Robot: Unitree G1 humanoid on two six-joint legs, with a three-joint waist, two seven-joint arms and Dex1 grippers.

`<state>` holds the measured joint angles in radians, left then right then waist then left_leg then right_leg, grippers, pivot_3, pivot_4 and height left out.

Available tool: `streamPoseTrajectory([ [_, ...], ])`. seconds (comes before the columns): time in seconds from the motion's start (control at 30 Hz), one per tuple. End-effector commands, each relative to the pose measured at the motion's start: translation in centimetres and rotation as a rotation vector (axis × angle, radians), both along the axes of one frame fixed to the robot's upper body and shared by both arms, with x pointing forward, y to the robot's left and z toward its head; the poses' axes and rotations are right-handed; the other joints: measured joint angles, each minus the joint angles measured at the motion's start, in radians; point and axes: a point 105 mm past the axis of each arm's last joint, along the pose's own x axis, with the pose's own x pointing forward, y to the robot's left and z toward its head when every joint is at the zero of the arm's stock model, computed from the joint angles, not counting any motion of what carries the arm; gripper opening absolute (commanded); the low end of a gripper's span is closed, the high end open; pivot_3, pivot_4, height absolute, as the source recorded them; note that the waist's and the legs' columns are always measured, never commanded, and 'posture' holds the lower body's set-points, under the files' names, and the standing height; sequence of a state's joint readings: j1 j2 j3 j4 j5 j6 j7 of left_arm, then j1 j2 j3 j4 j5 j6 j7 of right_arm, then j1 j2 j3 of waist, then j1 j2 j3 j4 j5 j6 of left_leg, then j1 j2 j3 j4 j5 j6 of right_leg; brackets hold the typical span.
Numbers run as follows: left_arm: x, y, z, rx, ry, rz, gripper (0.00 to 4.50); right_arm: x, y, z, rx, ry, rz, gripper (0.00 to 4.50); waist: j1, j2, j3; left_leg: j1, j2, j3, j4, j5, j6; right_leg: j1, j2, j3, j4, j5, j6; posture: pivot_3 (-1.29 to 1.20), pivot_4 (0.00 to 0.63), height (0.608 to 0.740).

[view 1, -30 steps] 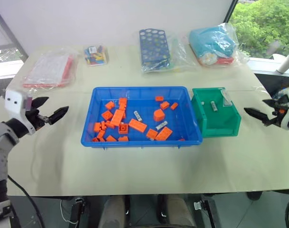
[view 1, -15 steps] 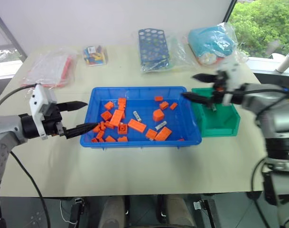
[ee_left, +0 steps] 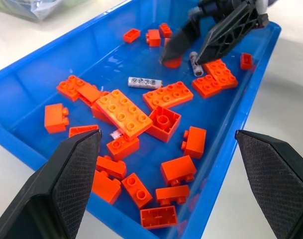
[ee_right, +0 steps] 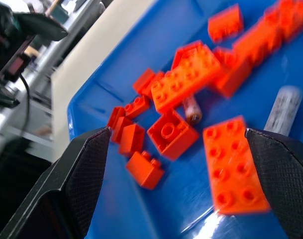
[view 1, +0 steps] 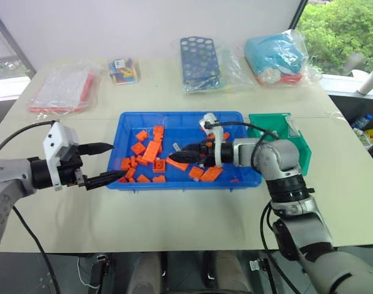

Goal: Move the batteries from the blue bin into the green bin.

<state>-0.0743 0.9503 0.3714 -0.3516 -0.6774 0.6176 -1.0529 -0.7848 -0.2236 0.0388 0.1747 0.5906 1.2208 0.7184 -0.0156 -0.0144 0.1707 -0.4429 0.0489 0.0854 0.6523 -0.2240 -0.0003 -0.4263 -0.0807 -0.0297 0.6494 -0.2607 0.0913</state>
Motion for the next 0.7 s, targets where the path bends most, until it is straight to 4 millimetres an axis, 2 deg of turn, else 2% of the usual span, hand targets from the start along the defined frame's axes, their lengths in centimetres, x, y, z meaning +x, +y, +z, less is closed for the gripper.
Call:
streamPoseTrajectory([
  [0.03,-0.4,-0.3,1.1,-0.002,-0.060,0.000,4.50,0.6,1.5,1.4,0.089,0.071,-0.014,4.44,-0.004,0.000,0.000,0.000,0.000,0.000,0.000,0.000,0.000,0.000,0.000,0.000,0.000,0.000,0.000,0.00,0.150,0.737],
  [0.2,-0.4,-0.2,1.1,-0.012,-0.062,0.019,4.50,1.9,3.2,0.1,0.121,0.208,-0.076,4.44,-0.005,0.000,0.000,0.000,0.000,0.000,-0.001,0.000,0.000,-0.001,0.001,0.000,0.000,0.000,0.000,0.00,0.150,0.737],
  [0.33,0.2,0.6,1.1,-0.012,-0.070,0.063,4.50,2.4,4.4,-0.6,0.110,0.240,-0.087,4.44,-0.004,0.000,0.000,0.000,-0.001,0.001,-0.001,0.000,0.000,0.000,0.000,0.000,0.000,0.000,0.000,0.00,0.150,0.737],
  [0.7,0.4,0.2,0.9,-0.025,-0.087,0.063,4.50,3.1,6.5,-1.3,0.115,0.285,-0.110,4.44,-0.007,0.000,0.000,0.000,0.000,0.000,-0.002,0.000,0.000,0.000,0.000,0.000,0.000,0.000,0.000,0.00,0.150,0.737],
])
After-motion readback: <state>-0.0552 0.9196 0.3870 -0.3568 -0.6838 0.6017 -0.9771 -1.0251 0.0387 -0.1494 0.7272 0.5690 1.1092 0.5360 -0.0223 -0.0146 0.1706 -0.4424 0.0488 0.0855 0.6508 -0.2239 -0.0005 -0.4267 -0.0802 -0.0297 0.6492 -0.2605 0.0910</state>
